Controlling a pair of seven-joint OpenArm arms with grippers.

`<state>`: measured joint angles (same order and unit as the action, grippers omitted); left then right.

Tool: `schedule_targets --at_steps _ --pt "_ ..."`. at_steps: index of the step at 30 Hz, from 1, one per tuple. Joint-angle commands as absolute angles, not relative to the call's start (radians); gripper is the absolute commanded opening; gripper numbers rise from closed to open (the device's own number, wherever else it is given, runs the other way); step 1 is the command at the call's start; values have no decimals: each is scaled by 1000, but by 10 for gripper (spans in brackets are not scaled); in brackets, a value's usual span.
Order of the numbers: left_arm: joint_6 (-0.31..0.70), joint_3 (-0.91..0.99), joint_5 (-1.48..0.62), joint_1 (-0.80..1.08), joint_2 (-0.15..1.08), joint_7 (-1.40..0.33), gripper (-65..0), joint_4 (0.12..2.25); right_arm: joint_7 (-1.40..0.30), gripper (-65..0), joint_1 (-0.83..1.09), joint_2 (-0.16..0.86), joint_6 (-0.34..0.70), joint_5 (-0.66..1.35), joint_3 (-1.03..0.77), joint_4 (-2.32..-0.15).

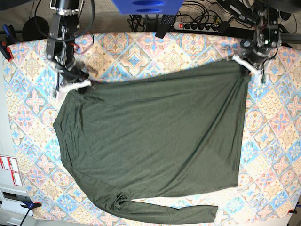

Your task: Fold the T-shirt properly

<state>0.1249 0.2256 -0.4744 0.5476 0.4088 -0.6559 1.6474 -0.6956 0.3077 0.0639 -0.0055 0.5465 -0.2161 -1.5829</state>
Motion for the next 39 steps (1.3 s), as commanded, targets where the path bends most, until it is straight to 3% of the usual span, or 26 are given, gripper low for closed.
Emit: schedule_targets --at_steps 1,12,23,27,39 --pt "124 231 -475 573 423 -648 -650 1682 -664 -650 314 77 -2 549 -248 -1621" --pt "125 358 -475 654 424 -647 -650 1753 -664 -650 410 77 -2 550 -348 -1778" --pt "124 406 -473 456 417 -679 -650 1761 -679 -650 282 77 -2 549 -338 -1788" --pt "124 406 -473 426 394 -751 -650 1765 -782 -649 277 77 -1 553 -320 -1791" --pt "124 406 -473 430 389 -753 -650 1764 -829 -431 335 91 -1 547 -4 -1811"
